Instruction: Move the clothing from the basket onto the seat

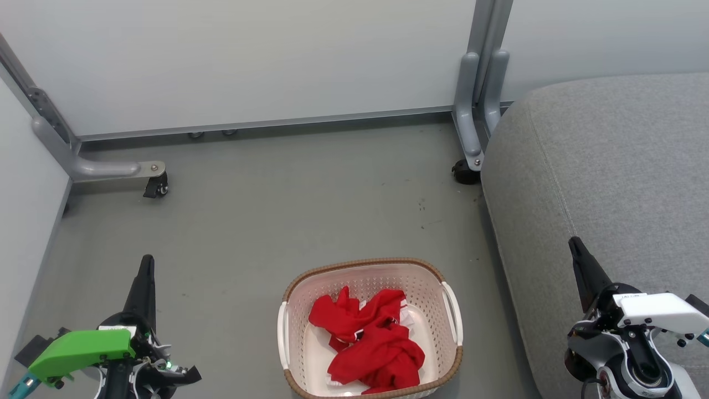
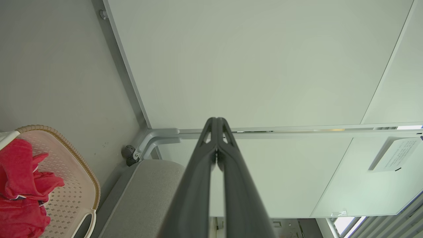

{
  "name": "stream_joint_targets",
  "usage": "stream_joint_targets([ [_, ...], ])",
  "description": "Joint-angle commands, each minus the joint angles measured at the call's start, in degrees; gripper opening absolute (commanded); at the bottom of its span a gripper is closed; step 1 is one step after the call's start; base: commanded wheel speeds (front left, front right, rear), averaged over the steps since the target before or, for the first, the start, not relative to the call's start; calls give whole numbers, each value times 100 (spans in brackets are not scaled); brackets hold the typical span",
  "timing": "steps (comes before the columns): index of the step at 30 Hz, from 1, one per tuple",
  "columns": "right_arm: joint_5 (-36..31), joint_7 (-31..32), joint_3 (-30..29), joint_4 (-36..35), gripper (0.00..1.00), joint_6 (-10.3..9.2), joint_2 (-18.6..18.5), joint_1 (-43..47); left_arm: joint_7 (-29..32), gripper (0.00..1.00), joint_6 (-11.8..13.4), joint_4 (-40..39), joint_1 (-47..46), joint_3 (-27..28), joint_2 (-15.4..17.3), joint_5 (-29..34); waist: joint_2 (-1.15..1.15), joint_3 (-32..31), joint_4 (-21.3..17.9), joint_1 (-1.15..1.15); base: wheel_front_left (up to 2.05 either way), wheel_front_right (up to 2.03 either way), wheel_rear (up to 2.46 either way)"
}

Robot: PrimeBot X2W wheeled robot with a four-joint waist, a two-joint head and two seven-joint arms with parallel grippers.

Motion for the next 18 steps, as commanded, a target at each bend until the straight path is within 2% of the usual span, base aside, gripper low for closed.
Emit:
stream_joint_targets([
  [1, -29, -2, 1, 8, 0, 2, -12, -45, 15, 0, -38, 0, -65, 6, 15, -18, 0, 0, 0, 0, 0, 0, 0],
  [18, -29, -2, 1, 8, 0, 2, -12, -45, 15, 0, -38, 1, -65, 6, 15, -18, 0, 0, 0, 0, 0, 0, 0],
])
